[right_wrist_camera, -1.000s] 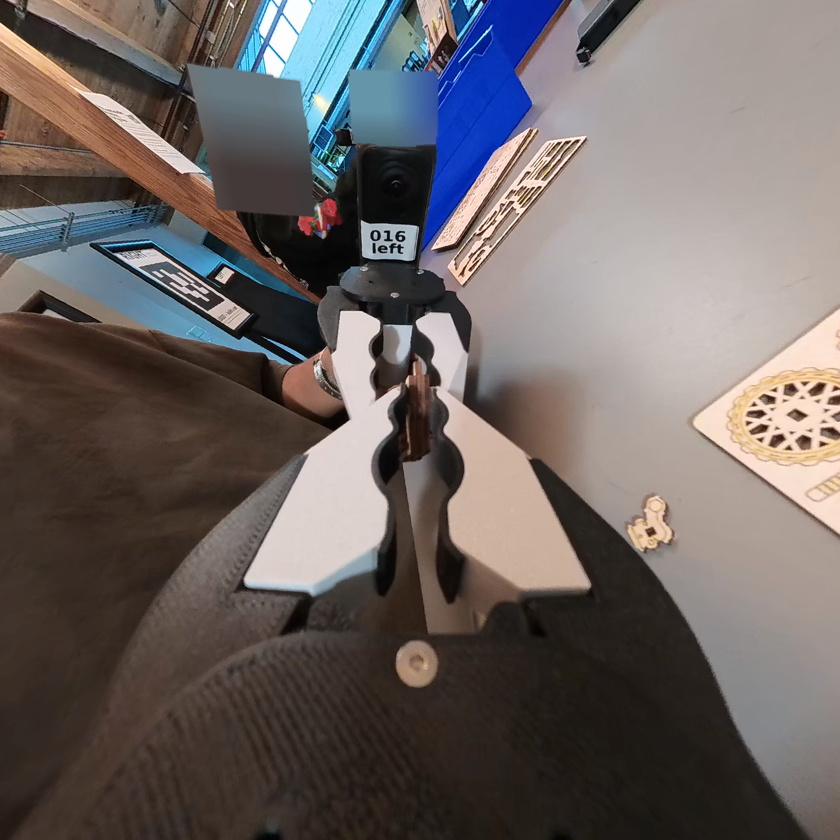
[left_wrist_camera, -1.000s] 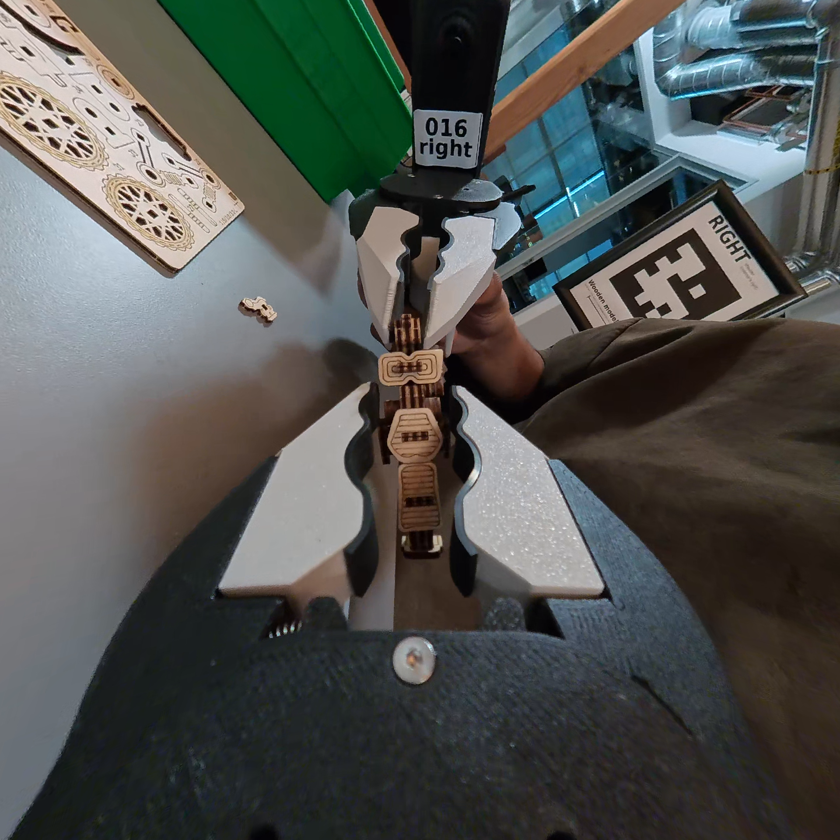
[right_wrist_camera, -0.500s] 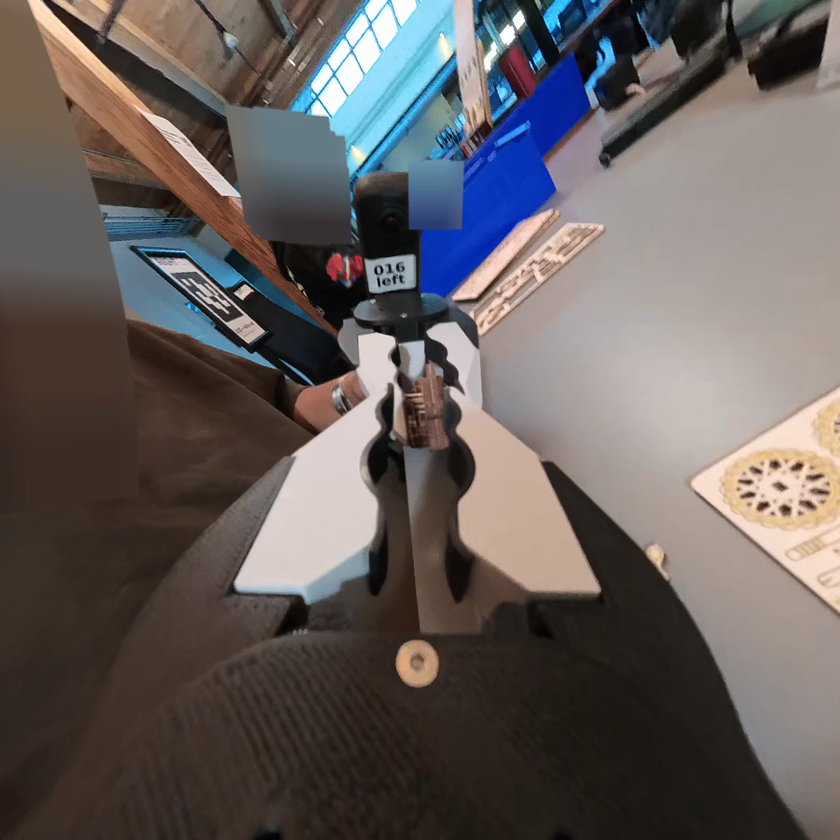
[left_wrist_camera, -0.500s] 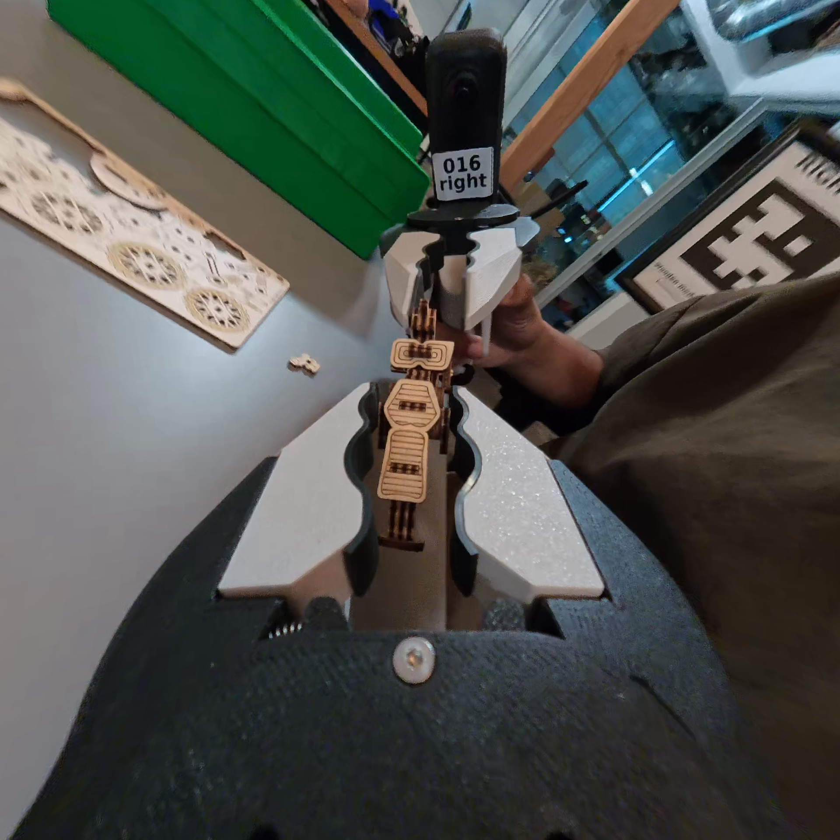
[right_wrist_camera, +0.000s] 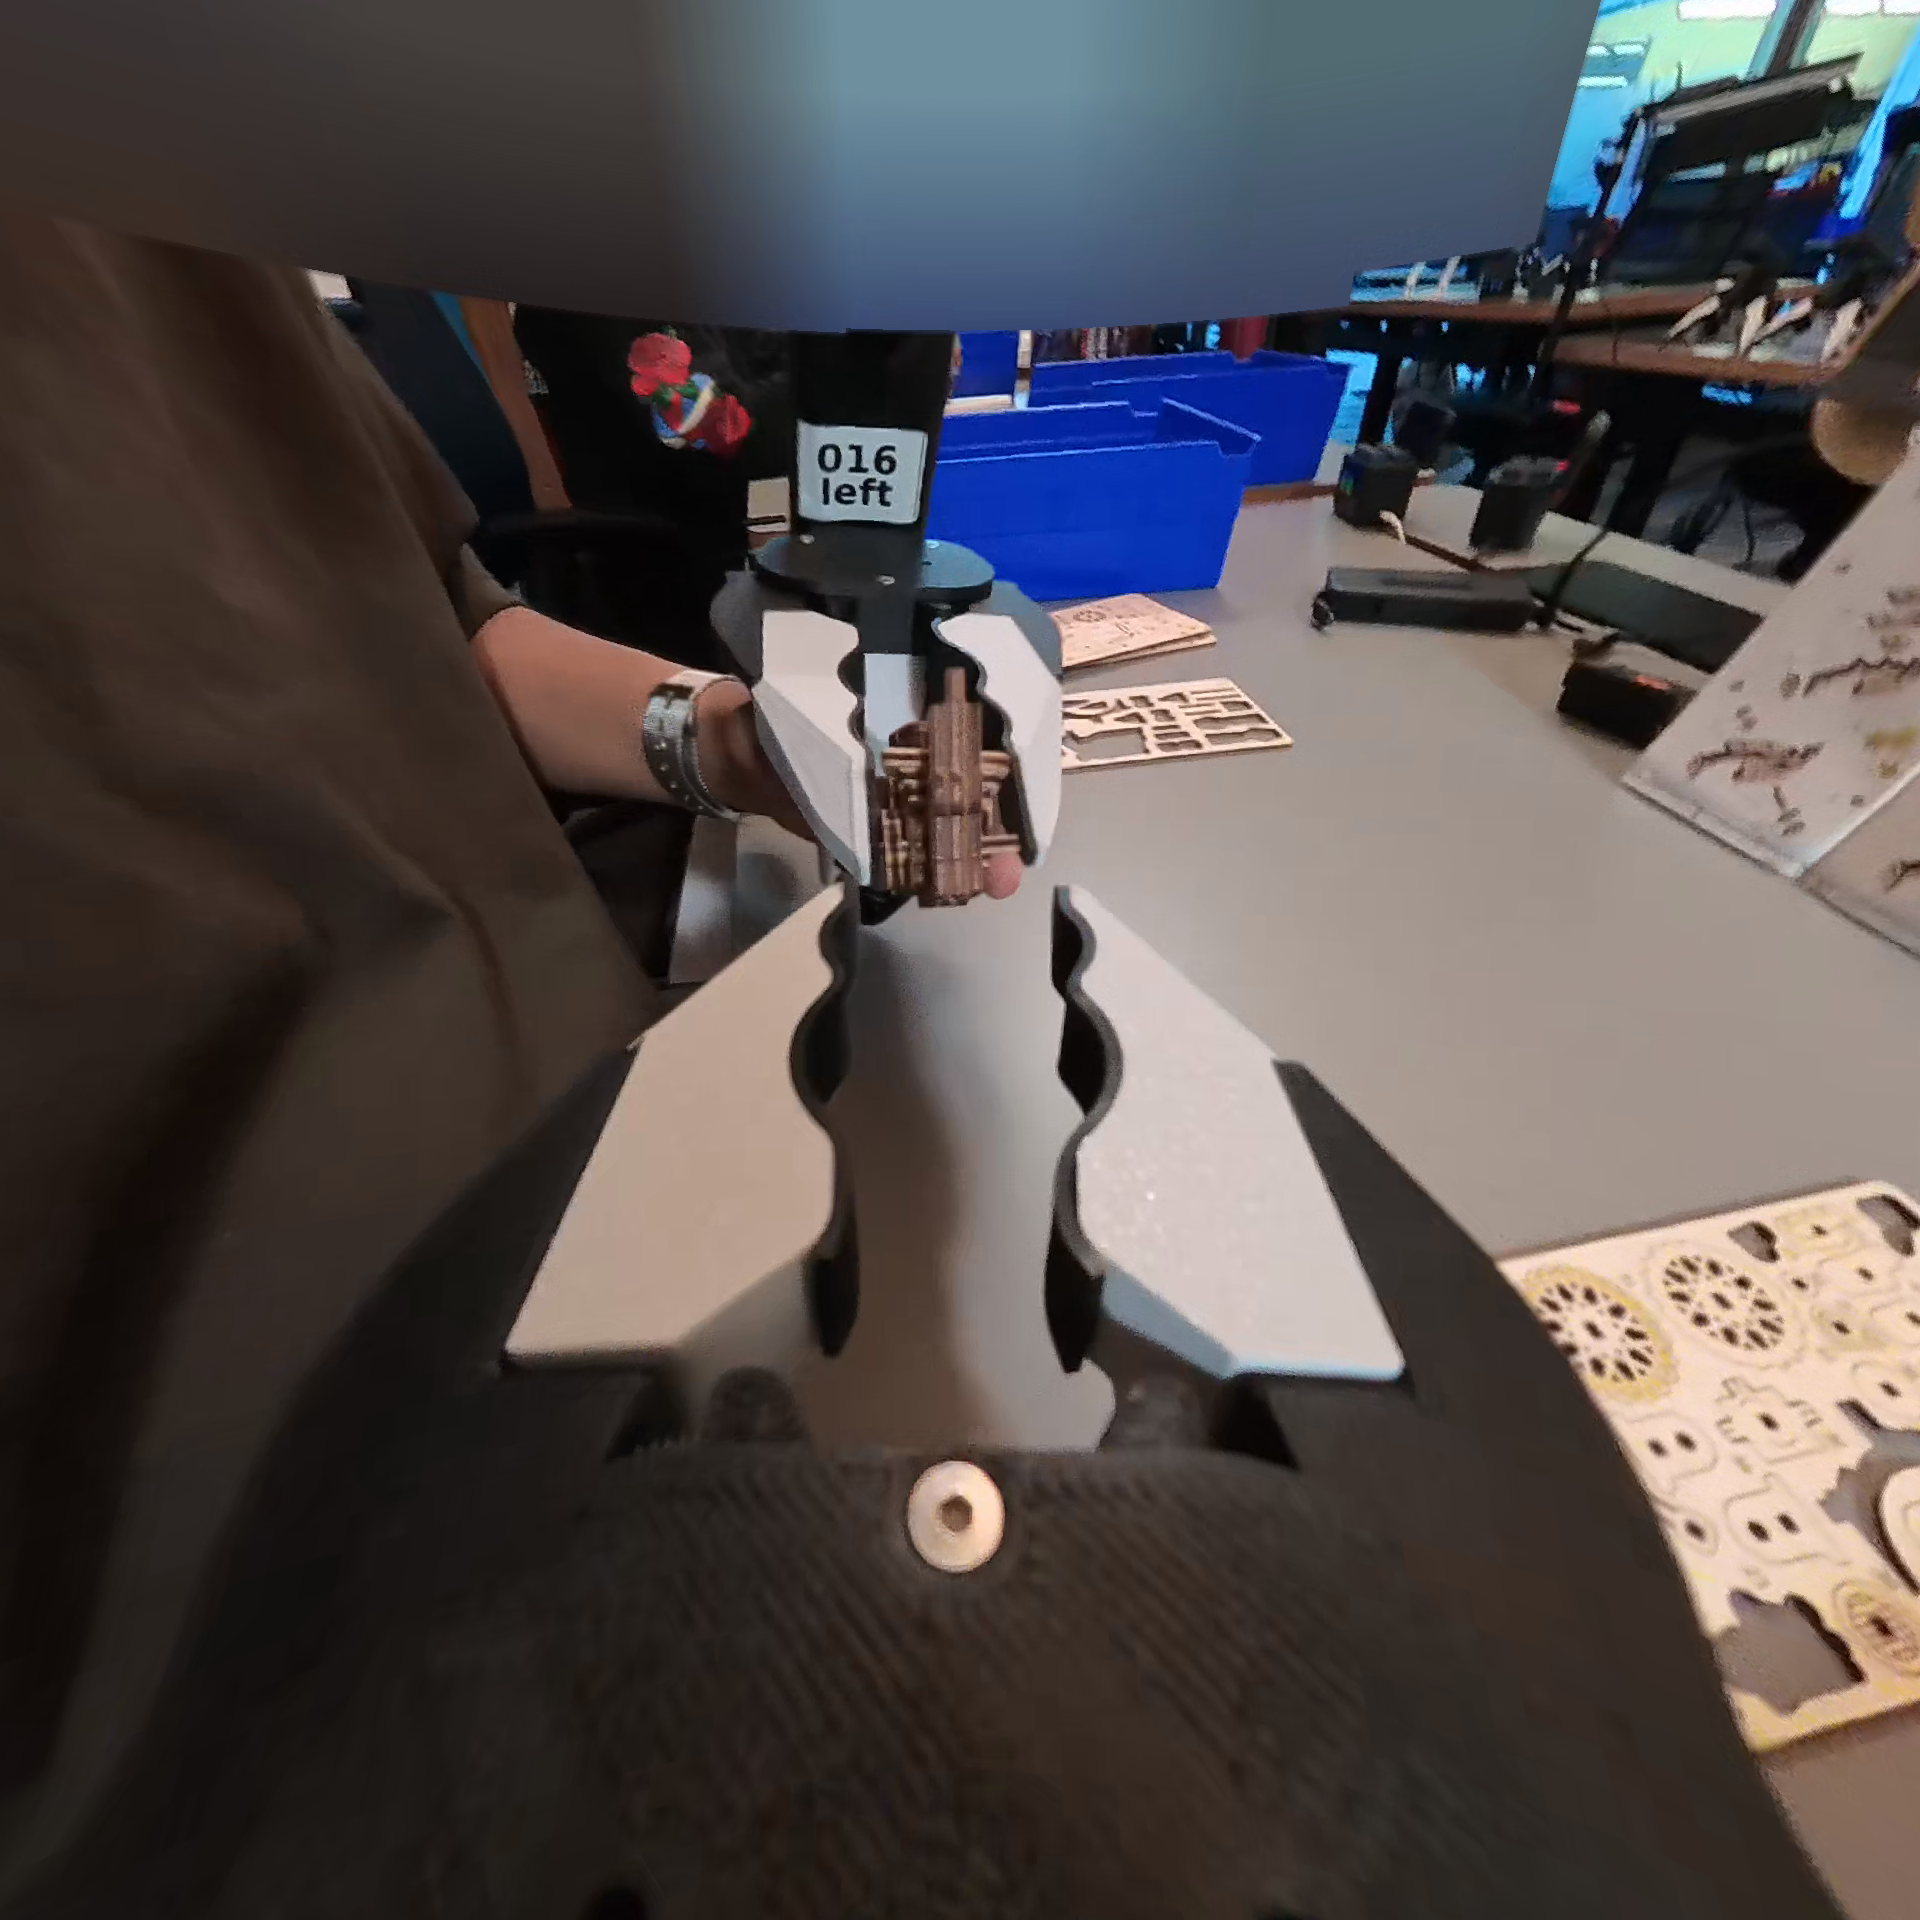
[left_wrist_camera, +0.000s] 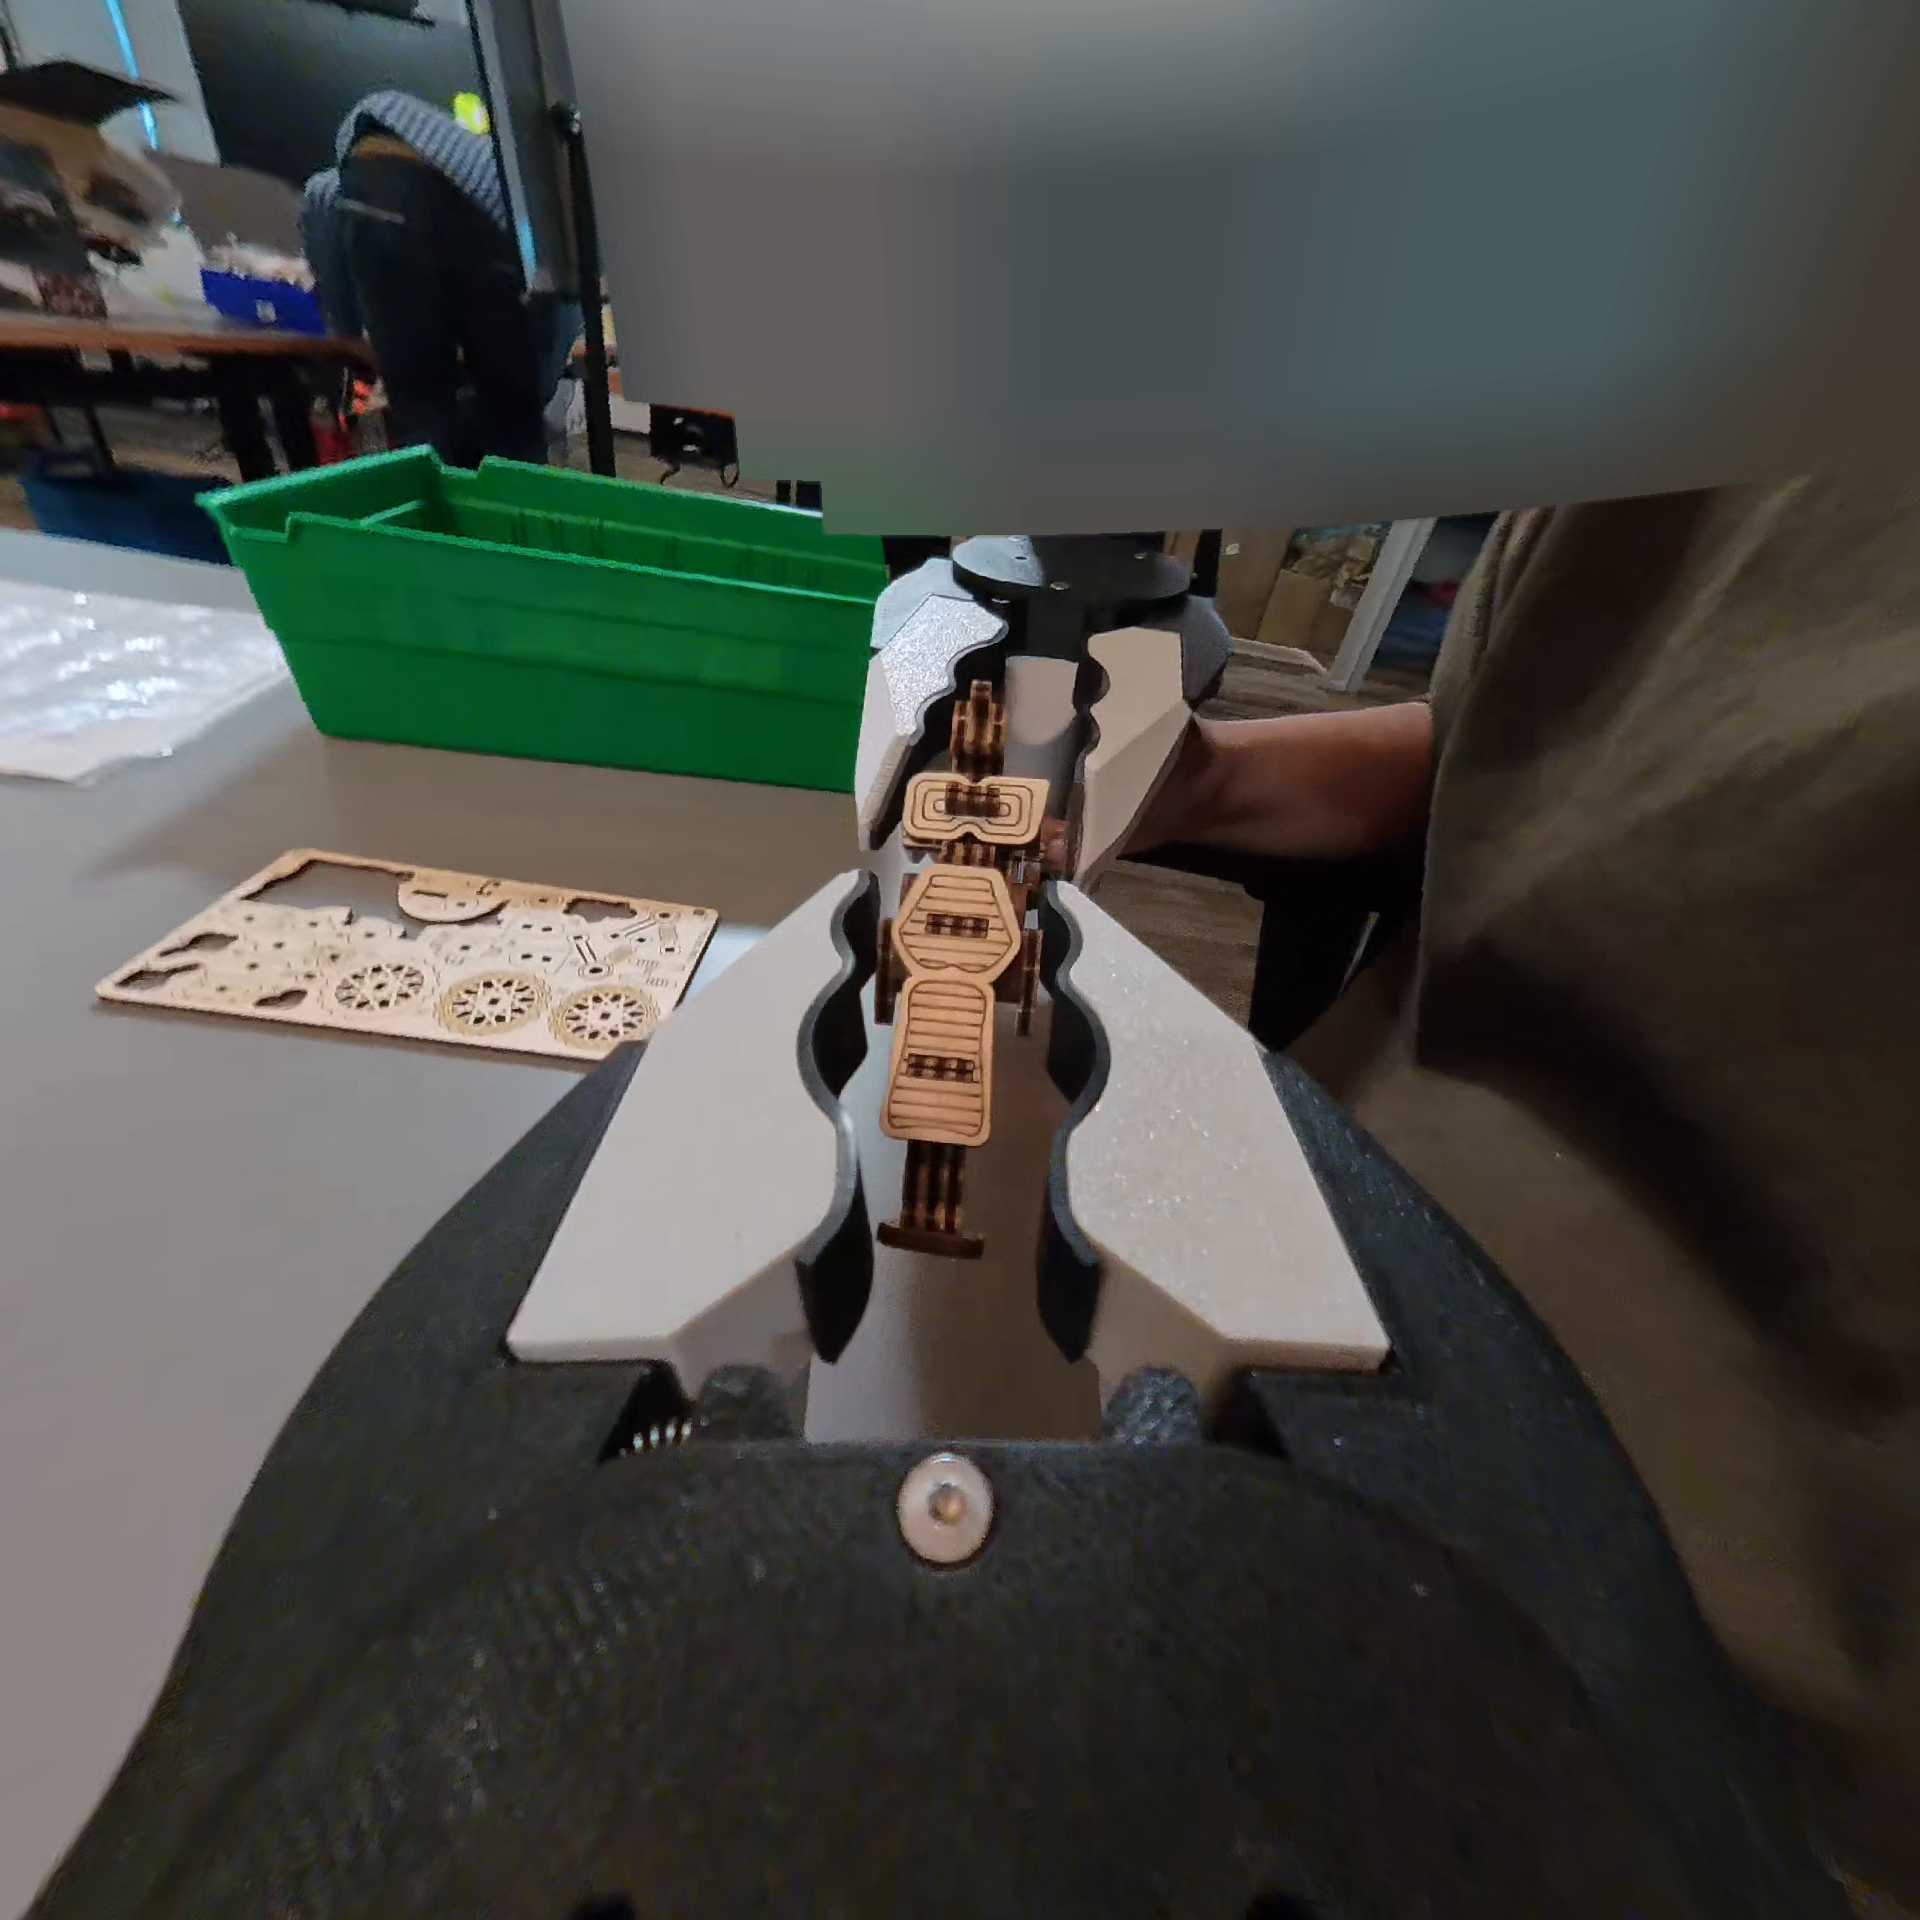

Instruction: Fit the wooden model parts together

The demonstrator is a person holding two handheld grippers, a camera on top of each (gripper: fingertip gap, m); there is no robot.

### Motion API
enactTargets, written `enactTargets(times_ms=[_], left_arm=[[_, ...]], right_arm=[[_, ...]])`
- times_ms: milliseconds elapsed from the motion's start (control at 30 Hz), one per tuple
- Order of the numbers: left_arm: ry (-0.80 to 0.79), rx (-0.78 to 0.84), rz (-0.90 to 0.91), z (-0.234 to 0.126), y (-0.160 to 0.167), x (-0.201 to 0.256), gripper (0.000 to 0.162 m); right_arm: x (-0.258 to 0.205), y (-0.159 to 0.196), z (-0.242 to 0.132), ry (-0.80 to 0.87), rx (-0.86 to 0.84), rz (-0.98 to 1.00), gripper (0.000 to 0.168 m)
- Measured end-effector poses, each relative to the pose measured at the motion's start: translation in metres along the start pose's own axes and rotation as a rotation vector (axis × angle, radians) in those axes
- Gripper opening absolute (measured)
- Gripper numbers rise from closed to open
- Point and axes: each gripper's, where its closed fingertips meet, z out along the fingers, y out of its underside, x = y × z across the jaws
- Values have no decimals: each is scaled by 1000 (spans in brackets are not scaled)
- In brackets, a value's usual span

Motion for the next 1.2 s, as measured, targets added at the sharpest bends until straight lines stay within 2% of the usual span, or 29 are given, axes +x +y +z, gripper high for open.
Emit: enactTargets(times_ms=[233, 533, 700, 1200], left_arm=[[29, 20, 165, 1, -3, 18, 29], [115, 30, 47, 2, -3, 24, 29], [177, 33, -31, 1, -2, 28, 30], [187, 29, -104, 2, -1, 25, 30]], right_arm=[[-15, -6, 1, -55, 30, -41, 32], [-21, -9, 1, -107, 65, -18, 31], [-29, -12, 1, -147, 85, -18, 26], [-24, -10, 1, -140, 55, 81, 24]])
